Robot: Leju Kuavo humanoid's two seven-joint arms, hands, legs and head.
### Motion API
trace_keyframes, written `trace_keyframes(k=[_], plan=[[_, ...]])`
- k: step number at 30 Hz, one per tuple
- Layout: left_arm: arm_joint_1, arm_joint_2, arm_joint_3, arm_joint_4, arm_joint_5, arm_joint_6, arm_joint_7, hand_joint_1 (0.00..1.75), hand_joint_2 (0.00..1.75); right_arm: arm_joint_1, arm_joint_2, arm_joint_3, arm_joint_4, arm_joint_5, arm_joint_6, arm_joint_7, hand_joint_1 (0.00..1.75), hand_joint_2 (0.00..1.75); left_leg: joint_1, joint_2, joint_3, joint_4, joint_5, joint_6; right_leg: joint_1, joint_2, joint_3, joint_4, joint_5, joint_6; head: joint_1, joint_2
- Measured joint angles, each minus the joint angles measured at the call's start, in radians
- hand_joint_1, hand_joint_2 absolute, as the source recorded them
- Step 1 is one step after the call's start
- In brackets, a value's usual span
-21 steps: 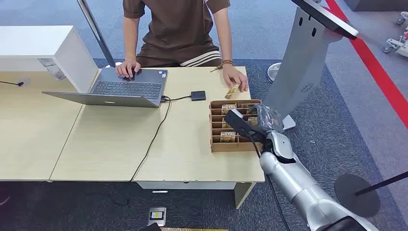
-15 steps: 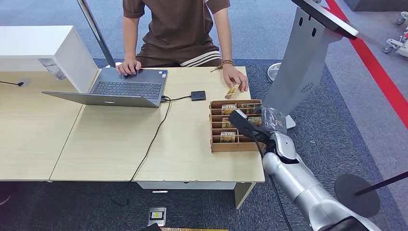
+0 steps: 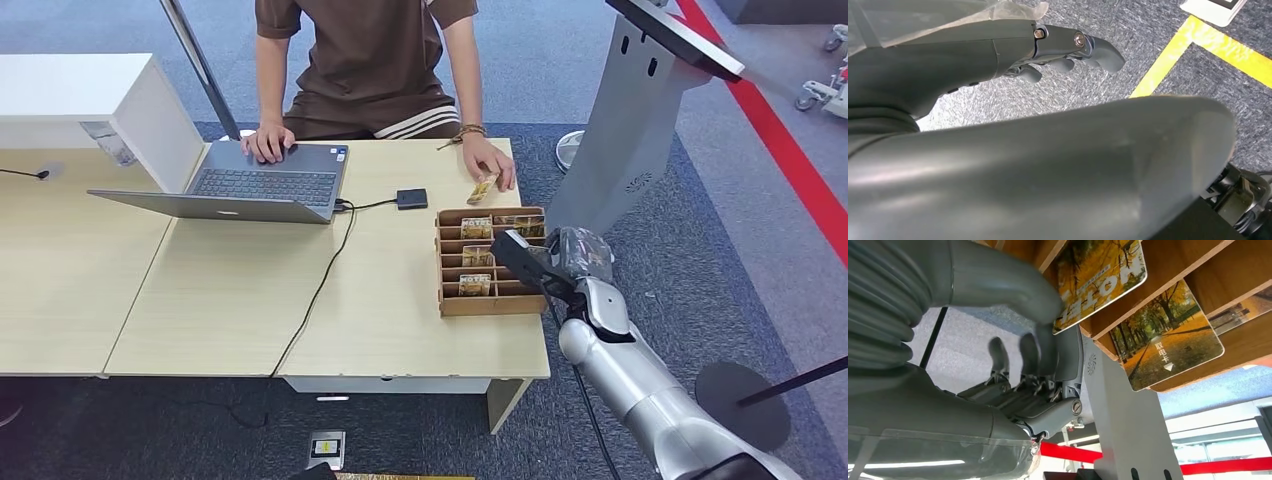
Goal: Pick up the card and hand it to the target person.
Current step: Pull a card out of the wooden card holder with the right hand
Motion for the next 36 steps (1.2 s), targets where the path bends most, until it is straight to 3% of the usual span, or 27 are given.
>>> trace_keyframes(k=[15,20,36], plan=[[-0.001,0.0,0.0,0.0,0.0,-0.001,0.0,0.0,0.0,0.002,-0.002,-0.001,-0.004,0.002,-0.001,0.002,1.61,1.75,0.0,0.0,0.0,0.0,0.0,0.0,0.0,0.0,0.0,0.0,0.0,0.0,0.0,0.0],[-0.002,0.0,0.0,0.0,0.0,-0.006,0.003,0.0,0.0,0.007,-0.005,-0.006,-0.025,0.008,0.001,0.007,1.74,1.75,0.0,0.0,0.0,0.0,0.0,0.0,0.0,0.0,0.0,0.0,0.0,0.0,0.0,0.0],[-0.001,0.0,0.0,0.0,-0.009,-0.002,0.0,0.0,0.0,0.018,-0.018,-0.022,-0.115,0.038,-0.008,0.022,1.75,1.75,0.0,0.0,0.0,0.0,0.0,0.0,0.0,0.0,0.0,0.0,0.0,0.0,0.0,0.0]])
